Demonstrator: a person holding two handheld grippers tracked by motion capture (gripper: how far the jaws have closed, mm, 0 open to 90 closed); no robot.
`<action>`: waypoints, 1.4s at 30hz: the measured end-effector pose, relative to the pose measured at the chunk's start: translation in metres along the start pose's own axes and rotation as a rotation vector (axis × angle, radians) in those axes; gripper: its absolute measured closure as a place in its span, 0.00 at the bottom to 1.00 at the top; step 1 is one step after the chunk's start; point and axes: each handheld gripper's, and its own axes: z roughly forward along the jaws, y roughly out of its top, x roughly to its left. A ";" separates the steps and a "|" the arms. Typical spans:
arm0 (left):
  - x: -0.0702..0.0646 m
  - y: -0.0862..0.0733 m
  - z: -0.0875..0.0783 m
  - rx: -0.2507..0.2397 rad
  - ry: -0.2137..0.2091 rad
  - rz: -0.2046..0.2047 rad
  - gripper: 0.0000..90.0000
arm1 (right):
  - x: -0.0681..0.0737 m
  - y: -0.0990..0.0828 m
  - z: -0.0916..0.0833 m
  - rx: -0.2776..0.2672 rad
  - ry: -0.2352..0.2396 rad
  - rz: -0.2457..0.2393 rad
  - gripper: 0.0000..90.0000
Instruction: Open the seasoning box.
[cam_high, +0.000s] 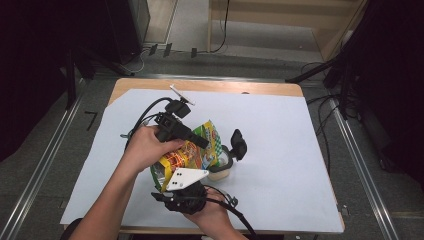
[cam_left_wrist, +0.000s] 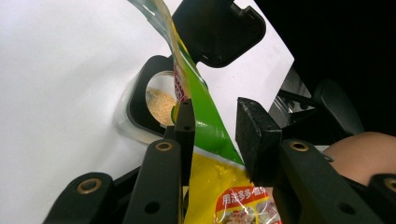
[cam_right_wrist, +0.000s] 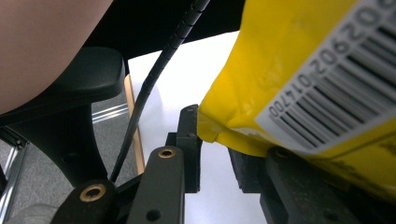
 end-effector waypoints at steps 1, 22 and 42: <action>0.000 0.000 0.000 0.001 -0.007 -0.001 0.79 | 0.000 0.000 0.000 -0.001 0.000 0.001 0.85; 0.004 0.001 -0.003 -0.040 -0.021 -0.068 0.83 | 0.000 0.005 -0.001 -0.012 0.009 0.013 0.85; 0.009 0.000 -0.010 -0.090 0.021 -0.059 0.84 | -0.007 0.008 0.001 -0.002 0.004 0.006 0.85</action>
